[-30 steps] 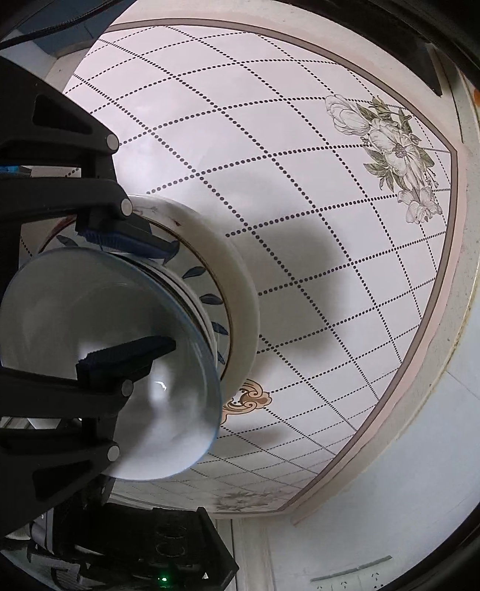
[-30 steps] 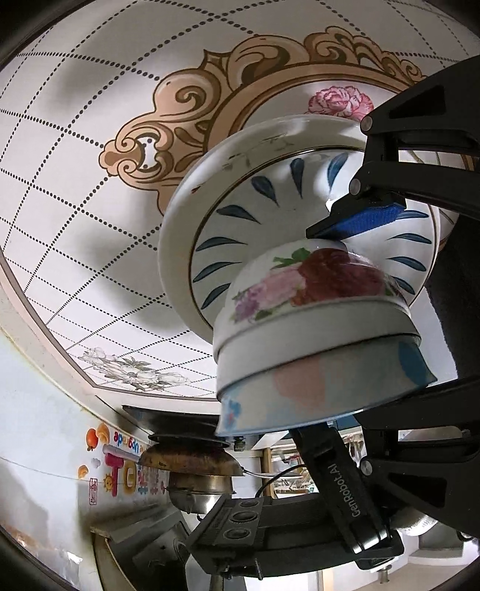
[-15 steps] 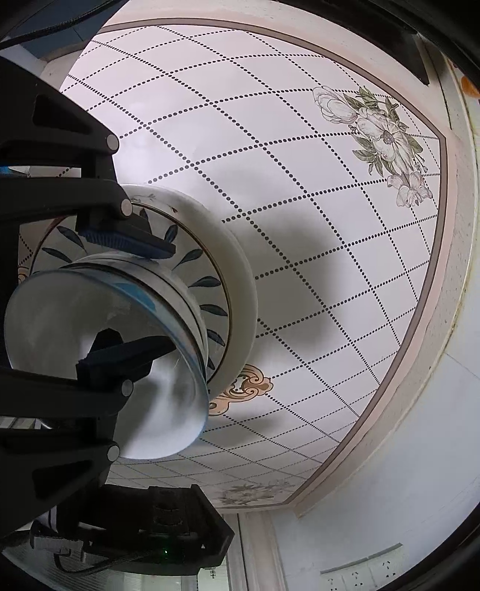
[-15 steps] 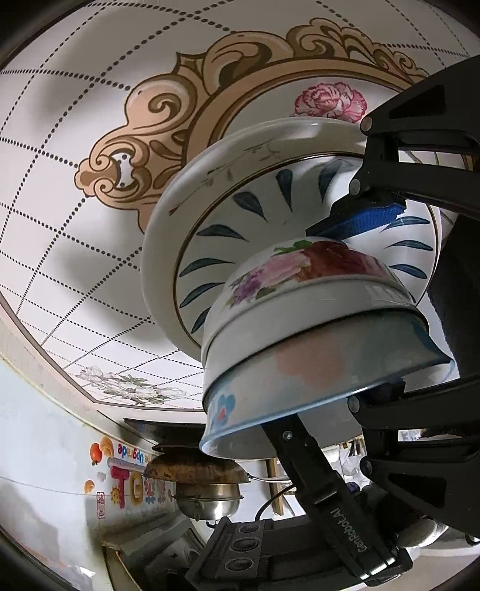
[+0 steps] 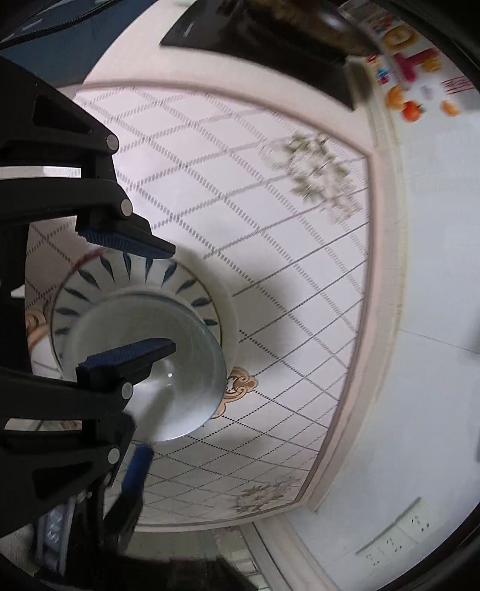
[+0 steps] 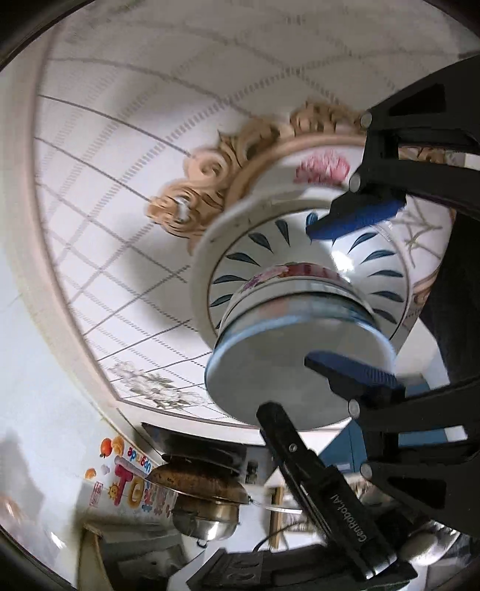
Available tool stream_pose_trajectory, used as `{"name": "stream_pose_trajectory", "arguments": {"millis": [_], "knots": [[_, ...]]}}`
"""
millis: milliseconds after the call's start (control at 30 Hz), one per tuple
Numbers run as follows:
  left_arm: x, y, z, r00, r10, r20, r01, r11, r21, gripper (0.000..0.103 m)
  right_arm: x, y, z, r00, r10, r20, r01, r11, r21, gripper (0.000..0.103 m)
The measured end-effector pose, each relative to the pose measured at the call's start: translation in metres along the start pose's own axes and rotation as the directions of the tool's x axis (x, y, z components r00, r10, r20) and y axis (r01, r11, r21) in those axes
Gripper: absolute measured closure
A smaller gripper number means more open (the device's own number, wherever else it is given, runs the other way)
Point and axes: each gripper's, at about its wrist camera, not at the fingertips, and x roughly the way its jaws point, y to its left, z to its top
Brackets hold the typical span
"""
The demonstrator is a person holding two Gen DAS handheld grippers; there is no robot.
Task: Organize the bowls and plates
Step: 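Open both tools and pull them back from the stacked dishes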
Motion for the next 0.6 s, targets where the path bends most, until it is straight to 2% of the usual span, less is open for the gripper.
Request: {"name": "stream_pose_trajectory", "arguments": {"millis": [33, 100, 200, 267, 333, 400, 500, 600], "knots": [[-0.008, 0.003, -0.002, 1.000, 0.000, 0.020, 0.000, 1.000, 0.000, 0.056, -0.008, 0.006, -0.004, 1.000, -0.017, 0.021, 0.017, 1.000, -0.010, 0.022], [-0.023, 0.010, -0.006, 0.998, -0.020, 0.053, 0.020, 1.000, 0.002, 0.041, -0.024, 0.018, -0.014, 0.996, -0.053, 0.075, 0.054, 0.998, -0.022, 0.008], [-0.042, 0.018, -0.013, 0.995, -0.019, 0.101, 0.016, 0.999, 0.030, 0.024, -0.048, 0.041, -0.036, 0.979, -0.114, 0.172, 0.118, 0.993, -0.017, 0.007], [-0.054, 0.022, -0.020, 0.991, -0.006, 0.135, -0.004, 0.998, 0.069, 0.013, -0.065, 0.061, -0.054, 0.954, -0.174, 0.245, 0.178, 0.984, 0.004, 0.005], [-0.069, 0.025, -0.028, 0.985, -0.009, 0.173, -0.007, 0.996, 0.094, 0.011, -0.077, 0.080, -0.069, 0.930, -0.210, 0.303, 0.214, 0.977, 0.021, 0.005], [-0.087, 0.029, -0.037, 0.976, -0.011, 0.220, -0.017, 0.992, 0.125, 0.002, -0.091, 0.097, -0.086, 0.900, -0.254, 0.353, 0.255, 0.966, 0.045, 0.004], [-0.115, 0.031, -0.053, 0.957, -0.012, 0.290, -0.037, 0.986, 0.162, 0.002, -0.109, 0.118, -0.108, 0.863, -0.288, 0.416, 0.286, 0.956, 0.069, 0.003], [-0.138, 0.032, -0.068, 0.945, -0.029, 0.325, -0.033, 0.983, 0.183, 0.001, -0.126, 0.136, -0.130, 0.831, -0.314, 0.458, 0.315, 0.946, 0.078, 0.002]]}}
